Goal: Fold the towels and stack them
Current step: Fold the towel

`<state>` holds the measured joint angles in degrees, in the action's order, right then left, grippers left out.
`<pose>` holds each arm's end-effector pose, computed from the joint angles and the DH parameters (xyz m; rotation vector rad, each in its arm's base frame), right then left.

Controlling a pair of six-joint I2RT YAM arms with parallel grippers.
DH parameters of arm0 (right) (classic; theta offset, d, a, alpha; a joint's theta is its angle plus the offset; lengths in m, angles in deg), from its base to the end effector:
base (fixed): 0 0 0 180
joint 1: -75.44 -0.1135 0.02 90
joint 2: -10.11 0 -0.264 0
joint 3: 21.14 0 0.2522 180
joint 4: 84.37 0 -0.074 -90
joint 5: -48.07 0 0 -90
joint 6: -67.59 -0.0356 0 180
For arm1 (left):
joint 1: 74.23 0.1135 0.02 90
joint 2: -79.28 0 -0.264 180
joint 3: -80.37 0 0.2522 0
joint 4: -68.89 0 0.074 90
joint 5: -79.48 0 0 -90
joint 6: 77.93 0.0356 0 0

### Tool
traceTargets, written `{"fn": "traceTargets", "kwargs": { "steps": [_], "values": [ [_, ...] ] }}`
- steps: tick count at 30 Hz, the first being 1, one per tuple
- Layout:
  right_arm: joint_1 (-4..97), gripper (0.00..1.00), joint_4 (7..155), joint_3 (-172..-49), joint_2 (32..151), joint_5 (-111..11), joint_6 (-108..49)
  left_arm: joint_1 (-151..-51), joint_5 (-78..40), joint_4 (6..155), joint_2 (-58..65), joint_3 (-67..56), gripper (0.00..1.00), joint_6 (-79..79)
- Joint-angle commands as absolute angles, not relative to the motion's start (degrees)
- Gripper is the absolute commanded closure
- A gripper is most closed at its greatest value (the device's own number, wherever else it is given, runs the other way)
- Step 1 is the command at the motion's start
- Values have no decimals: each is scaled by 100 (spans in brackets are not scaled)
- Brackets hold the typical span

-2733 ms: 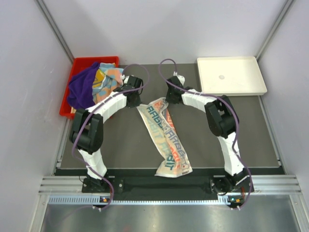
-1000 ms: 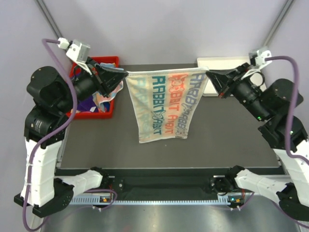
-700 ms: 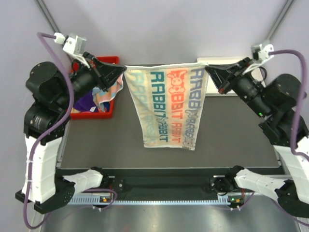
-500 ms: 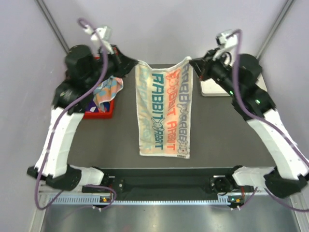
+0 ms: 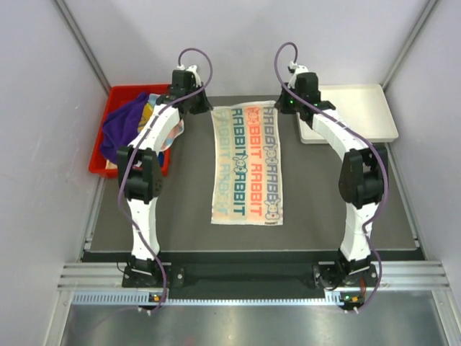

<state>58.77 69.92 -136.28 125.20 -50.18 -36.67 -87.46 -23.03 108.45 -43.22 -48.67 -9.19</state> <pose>0.4609 0.1433 0.3055 -0.1358 2.0433 0.4853 0.4885 -0.1228 0.3056 -0.0233 2.1891 -0.5804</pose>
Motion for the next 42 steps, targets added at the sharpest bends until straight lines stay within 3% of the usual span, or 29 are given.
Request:
{"fn": "traceTargets", "kwargs": {
  "steps": [1, 10, 22, 28, 42],
  "values": [
    [6014, 100, 7651, -14151, 12410, -5046, -3815, -8662, -2352, 10216, -4148, -5327, 100, -763],
    [6093, 100, 7948, -13546, 12174, -5019, -3885, -8644, -2572, 9865, -3753, -4414, 100, -674],
    [6041, 100, 9039, -10909, 10838, -5108, -4148, -8978, -2713, 8952, -2295, -1690, 100, -999],
    [5821, 100, 9399, -9540, 10153, -4914, -4341, -9329, -2186, 8757, -1530, -285, 100, -1184],
    [5109, 100, 9611, -7666, 8800, -4351, -4921, -10226, -1104, 9161, -255, 1185, 100, -1544]
  ]
}}
